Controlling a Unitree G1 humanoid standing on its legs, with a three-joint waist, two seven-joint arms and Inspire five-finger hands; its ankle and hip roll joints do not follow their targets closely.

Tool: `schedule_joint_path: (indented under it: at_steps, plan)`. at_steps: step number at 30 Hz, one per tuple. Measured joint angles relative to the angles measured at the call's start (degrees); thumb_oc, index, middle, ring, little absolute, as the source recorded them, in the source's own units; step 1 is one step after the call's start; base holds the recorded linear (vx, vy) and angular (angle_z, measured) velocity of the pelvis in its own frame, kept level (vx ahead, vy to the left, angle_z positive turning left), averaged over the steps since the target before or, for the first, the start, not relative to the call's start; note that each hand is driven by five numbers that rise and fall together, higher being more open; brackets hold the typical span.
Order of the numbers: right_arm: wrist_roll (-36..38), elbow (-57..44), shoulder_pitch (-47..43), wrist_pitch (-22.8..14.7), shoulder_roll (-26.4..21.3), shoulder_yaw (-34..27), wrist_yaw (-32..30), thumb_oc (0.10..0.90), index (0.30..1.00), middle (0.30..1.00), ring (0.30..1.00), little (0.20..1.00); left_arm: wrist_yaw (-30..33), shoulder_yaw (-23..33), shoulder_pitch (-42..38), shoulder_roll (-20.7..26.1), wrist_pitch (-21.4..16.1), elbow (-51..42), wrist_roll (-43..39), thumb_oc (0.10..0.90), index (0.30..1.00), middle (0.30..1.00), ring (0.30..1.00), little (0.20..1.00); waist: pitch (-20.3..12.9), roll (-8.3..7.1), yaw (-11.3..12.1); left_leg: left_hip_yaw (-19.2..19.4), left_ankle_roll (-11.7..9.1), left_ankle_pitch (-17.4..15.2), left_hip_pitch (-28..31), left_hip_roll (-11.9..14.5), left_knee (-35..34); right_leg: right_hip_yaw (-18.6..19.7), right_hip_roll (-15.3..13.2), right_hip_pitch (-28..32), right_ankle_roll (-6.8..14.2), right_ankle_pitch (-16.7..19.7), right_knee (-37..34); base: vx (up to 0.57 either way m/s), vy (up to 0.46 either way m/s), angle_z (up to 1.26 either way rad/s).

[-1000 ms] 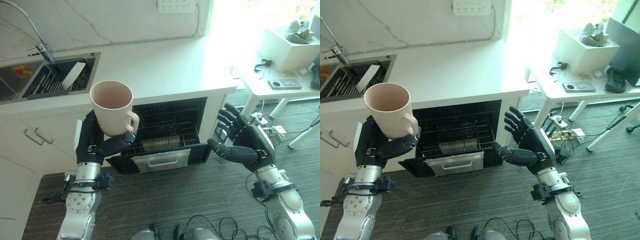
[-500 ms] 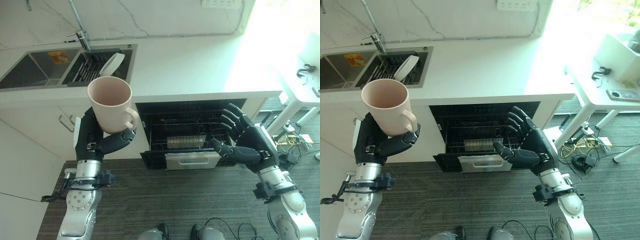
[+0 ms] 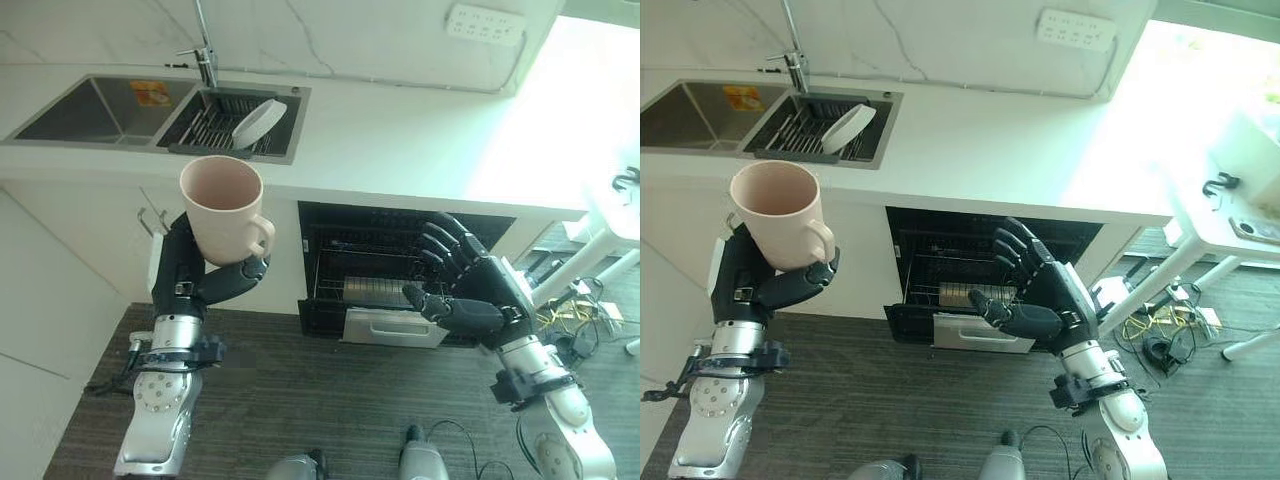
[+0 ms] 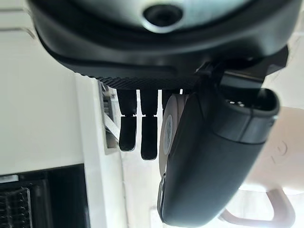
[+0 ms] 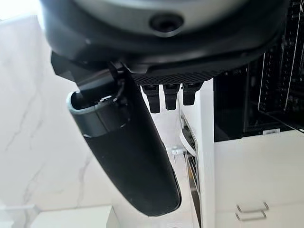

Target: Place the dishes in the dishwasher.

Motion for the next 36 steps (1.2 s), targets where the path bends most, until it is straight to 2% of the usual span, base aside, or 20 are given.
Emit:
schedule_joint_path:
  at_steps: [1, 2, 3, 4, 5, 6, 7, 8, 9, 11, 13, 15, 16, 18, 20, 21, 25, 27, 31, 36]
  plan:
    - [0.3, 0.5, -1.2, 0.0, -0.2, 0.2, -0.2, 0.8, 0.9, 0.9, 0.9, 0.9, 0.6, -0.3, 0.5, -0.3, 0.0, -0.4, -0.1, 0.4, 0.3, 0.3, 0.3, 0.3, 0.0, 0.27, 0.1, -1.2, -1.7, -0.3, 0.1, 1.3, 0.2, -1.3, 0.9, 0.3, -0.4, 2.1, 0.0, 0.28, -0.625, 0.09]
    - [0.3, 1.5, -3.2, 0.7, -0.5, 1.1, -0.7, 0.8, 0.9, 0.9, 0.9, 0.9, 1.0, -0.2, 0.8, -0.2, 0.2, -0.5, -0.5, 0.4, 0.3, 0.3, 0.3, 0.3, 0.0, 0.46, 0.7, -0.8, -2.6, -0.3, 1.0, 3.2, -0.4, -3.4, 1.9, 0.2, -1.5, 1.3, 1.1, 0.31, -0.694, -0.08]
    - [0.3, 1.9, -4.9, 1.4, -1.4, 1.9, -1.4, 0.8, 0.9, 0.9, 0.9, 0.9, 1.7, -0.3, 1.0, -0.1, 0.6, -1.4, -0.5, 0.4, 0.3, 0.3, 0.3, 0.3, -0.1, 0.94, 0.8, -1.1, -6.1, 1.8, 3.8, 7.2, -4.5, -5.8, 6.2, 1.1, -4.5, -0.4, 1.9, 0.31, -0.691, -0.15]
    - [0.3, 1.6, -5.0, 1.4, -2.2, 1.7, -1.6, 0.8, 0.9, 0.9, 0.9, 0.9, 1.7, -0.5, 0.8, -0.1, 0.9, -2.2, -0.5, 0.4, 0.3, 0.3, 0.3, 0.3, 0.0, 1.0, 0.7, 0.3, -7.3, 2.7, 3.6, 9.2, -4.2, -6.0, 8.0, 1.5, -6.0, -1.1, 1.9, 0.25, -0.533, -0.08]
    - [0.3, 1.8, -5.1, 1.5, -2.7, 1.6, -1.9, 0.8, 0.9, 0.9, 0.9, 0.9, 1.6, -0.8, 0.8, 0.1, 1.0, -2.5, -0.5, 0.4, 0.3, 0.3, 0.3, 0.3, -0.1, 0.95, 0.8, 2.0, -7.6, 3.8, 3.9, 10.8, -4.1, -6.8, 9.1, 1.8, -7.4, -1.9, 2.5, 0.16, -0.274, 0.08]
    - [0.4, 1.8, -5.0, 1.5, -3.2, 1.4, -2.4, 0.8, 0.9, 0.9, 0.9, 0.9, 1.6, -1.2, 0.8, 0.1, 1.3, -2.8, -0.5, 0.4, 0.3, 0.3, 0.3, 0.3, -0.1, 0.71, 0.7, 3.4, -7.0, 5.3, 4.0, 11.9, -4.2, -7.3, 9.8, 1.9, -8.6, -3.0, 3.1, 0.13, -0.188, 0.08]
    - [0.4, 1.9, -5.0, 1.5, -3.8, 1.0, -2.7, 0.8, 0.9, 0.9, 0.9, 0.9, 1.6, -1.6, 0.9, 0.1, 1.6, -2.8, -0.5, 0.4, 0.3, 0.3, 0.3, 0.3, 0.0, 0.38, 0.7, 4.8, -5.4, 7.2, 4.7, 12.1, -5.0, -7.9, 9.7, 1.8, -9.7, -4.1, 3.9, 0.12, -0.123, 0.11]
    - [0.5, 2.3, -5.0, 1.5, -4.1, 0.5, -2.8, 0.8, 0.9, 0.9, 0.9, 0.9, 1.6, -2.2, 1.1, 0.1, 1.7, -2.8, -0.5, 0.4, 0.3, 0.3, 0.3, 0.3, 0.0, 0.43, 0.5, 5.8, -4.5, 8.9, 5.0, 12.1, -5.4, -8.1, 9.6, 2.0, -10.3, -4.6, 4.7, 0.16, -0.04, 0.09]
    - [0.9, 2.6, -4.4, 1.5, -3.9, -0.2, -3.4, 0.8, 0.9, 0.9, 0.9, 0.9, 0.7, -3.2, 1.3, 0.1, 1.7, -2.8, -0.5, 0.4, 0.3, 0.3, 0.3, 0.3, 0.0, 0.53, 0.1, 7.5, -6.1, 8.1, 4.5, 11.3, -5.1, -8.2, 9.6, 2.7, -10.4, -4.8, 4.1, 0.14, 0.015, 0.19]
    - [0.9, 2.7, -4.4, 1.8, -3.7, 0.0, -3.5, 0.8, 0.9, 0.9, 0.9, 0.9, 0.3, -3.2, 1.6, 0.0, 1.6, -2.8, -0.4, 0.4, 0.3, 0.3, 0.3, 0.3, 0.2, 0.86, -1.1, 6.2, -7.0, 5.4, 2.6, 9.4, -5.0, -8.3, 10.2, 3.5, -10.5, -4.7, 2.9, 0.06, 0.06, 0.16]
    - [0.9, 2.7, -4.1, 2.4, -3.7, 0.3, -3.5, 0.8, 0.9, 0.9, 0.9, 0.9, 0.3, -3.2, 1.4, -0.1, 1.6, -2.6, -0.4, 0.4, 0.3, 0.3, 0.3, 0.3, 0.6, 1.76, -1.0, 5.8, -7.0, 5.2, 0.6, 10.4, -4.9, -10.0, 12.1, 4.8, -10.7, -4.6, 1.6, 0.03, 0.09, 0.05]
    - [0.9, 2.7, -4.3, 2.4, -3.7, 1.1, -3.5, 0.8, 0.9, 0.9, 0.9, 0.9, 0.5, -3.4, 0.5, -0.1, 1.5, -2.4, -0.3, 0.4, 0.3, 0.3, 0.3, 0.3, 0.7, 2.1, -1.3, 3.3, -7.0, 5.2, -1.4, 11.1, -5.2, -10.5, 13.6, 5.0, -11.0, -4.4, 0.3, 0.08, 0.22, -0.02]
    - [1.6, 2.8, -4.3, 2.7, -4.0, 1.8, -3.0, 0.8, 0.9, 0.9, 0.9, 0.9, 0.8, -5.2, -1.7, -0.1, 1.5, 0.1, 0.6, 0.4, 0.3, 0.3, 0.3, 0.3, 0.6, 2.67, -2.1, 1.9, -6.9, 5.1, -0.9, 11.0, -4.7, -10.0, 14.4, 5.5, -11.0, -4.3, -0.7, 0.09, 0.253, -0.1]
    - [3.8, 2.8, -4.4, 2.7, -4.4, 1.7, -2.5, 0.8, 0.9, 0.9, 0.9, 0.9, 0.8, -7.7, -4.6, -0.1, 1.5, 3.0, 2.2, 0.4, 0.3, 0.3, 0.3, 0.3, 0.6, 3.39, -3.1, 2.1, -6.5, 4.9, 0.7, 11.1, -4.8, -10.2, 14.6, 5.2, -10.9, -4.1, -0.5, 0.08, 0.165, -0.03]
    - [7.0, 2.7, -5.2, 2.7, -4.1, 1.7, -2.5, 0.8, 0.9, 0.9, 0.9, 0.9, 0.6, -10.5, -6.8, -0.1, 1.5, 4.4, 4.0, 0.4, 0.3, 0.3, 0.3, 0.3, 0.5, 3.86, -3.7, 2.6, -6.9, 4.7, 2.7, 11.4, -6.1, -10.2, 14.2, 3.8, -11.2, -4.2, 1.1, 0.06, 0.124, -0.01]
    - [7.6, 2.7, -5.3, 2.7, -3.8, 1.7, -2.4, 0.8, 0.9, 0.9, 0.9, 0.9, 0.4, -11.2, -7.3, -0.1, 1.5, 4.9, 4.4, 0.4, 0.3, 0.3, 0.3, 0.3, 0.6, 3.67, -3.7, 3.2, -8.2, 5.5, 3.0, 11.0, -6.7, -10.1, 13.6, 3.4, -11.4, -4.2, 1.8, 0.05, 0.129, 0.0]
    - [10.9, 2.5, -9.5, 2.8, -3.6, 4.6, -2.0, 0.8, 0.9, 0.9, 0.9, 0.9, 0.3, -14.1, -8.0, -0.1, 1.5, 6.9, 6.5, 0.4, 0.3, 0.3, 0.3, 0.3, 0.5, 3.76, -3.3, 5.0, -6.6, 5.7, 3.8, 7.8, -7.0, -8.9, 10.1, 3.2, -9.8, -3.4, 2.2, 0.03, 0.088, -0.03]
    - [11.6, 2.1, -11.6, 2.9, -2.5, 6.7, -2.3, 0.8, 0.9, 0.9, 0.9, 0.9, 0.7, -14.8, -8.8, -0.1, 1.6, 7.1, 7.0, 0.4, 0.3, 0.3, 0.3, 0.3, 0.4, 3.77, -1.8, 5.5, -5.2, 5.0, 3.8, 6.5, -6.2, -8.4, 8.8, 3.5, -9.1, -2.7, 1.9, 0.03, 0.094, 0.01]
    - [11.6, 1.9, -13.4, 2.9, -1.6, 9.1, -2.3, 0.8, 0.9, 0.9, 0.9, 0.9, 0.9, -15.9, -10.2, -0.1, 1.7, 7.2, 8.6, 0.4, 0.3, 0.3, 0.3, 0.3, 0.4, 3.69, -0.3, 5.5, -4.4, 4.6, 4.0, 5.6, -6.0, -8.5, 7.9, 4.1, -8.2, -2.4, 1.2, 0.02, 0.038, 0.05]
    - [11.6, 1.9, -14.6, 2.9, -1.6, 9.6, -3.6, 0.8, 0.9, 0.9, 0.9, 0.9, 2.1, -16.6, -10.7, -0.1, 1.8, 8.6, 9.5, 0.4, 0.3, 0.3, 0.3, 0.3, 0.2, 3.48, -0.5, 5.7, -3.8, 4.3, 4.6, 5.1, -6.3, -8.3, 7.6, 4.8, -7.7, -2.0, 0.3, 0.0, 0.0, -0.01]
